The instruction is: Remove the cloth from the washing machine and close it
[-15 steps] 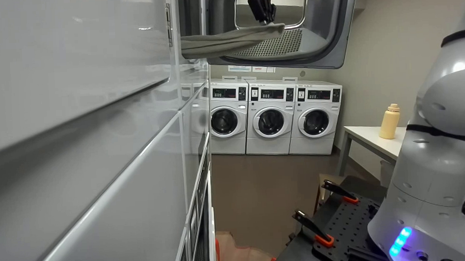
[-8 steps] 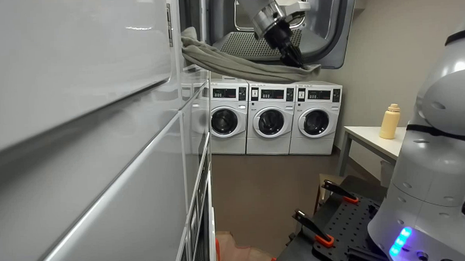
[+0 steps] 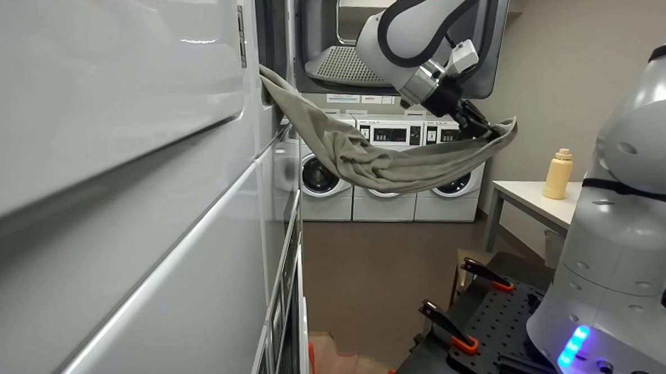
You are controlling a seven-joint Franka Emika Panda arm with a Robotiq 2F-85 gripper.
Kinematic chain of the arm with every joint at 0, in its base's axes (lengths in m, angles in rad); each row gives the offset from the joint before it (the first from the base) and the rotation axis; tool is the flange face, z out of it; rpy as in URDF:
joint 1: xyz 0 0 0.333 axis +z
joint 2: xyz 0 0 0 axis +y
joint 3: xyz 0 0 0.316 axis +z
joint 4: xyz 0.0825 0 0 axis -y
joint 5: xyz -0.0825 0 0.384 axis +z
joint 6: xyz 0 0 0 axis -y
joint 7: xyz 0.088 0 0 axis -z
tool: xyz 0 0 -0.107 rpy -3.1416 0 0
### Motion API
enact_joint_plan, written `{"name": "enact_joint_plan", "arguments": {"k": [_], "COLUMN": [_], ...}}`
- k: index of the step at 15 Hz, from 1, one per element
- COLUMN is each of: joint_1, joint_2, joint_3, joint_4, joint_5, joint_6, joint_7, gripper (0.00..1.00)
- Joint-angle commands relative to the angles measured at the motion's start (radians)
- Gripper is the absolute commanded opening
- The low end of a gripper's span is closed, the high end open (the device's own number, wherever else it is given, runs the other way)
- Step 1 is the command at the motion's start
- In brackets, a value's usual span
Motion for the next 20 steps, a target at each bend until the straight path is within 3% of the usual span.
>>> {"name": "enact_joint_plan", "arguments": {"k": [1, 11, 16, 20], "joint_1": [-0.004, -0.007, -0.065, -0.141], "joint_2": [-0.024, 0.149, 0.139, 0.149], "joint_3": [0.001, 0.048, 0.043, 0.045], "joint_4": [-0.063, -0.04, -0.113, -0.131], "joint_5": [-0.036, 0.251, 0.134, -0.024], "joint_6": [0.151, 0.751, 1.04, 1.188], "joint_7": [0.163, 0.552, 0.751, 0.975], "gripper": [0.02, 0.02, 0.02, 0.02]}}
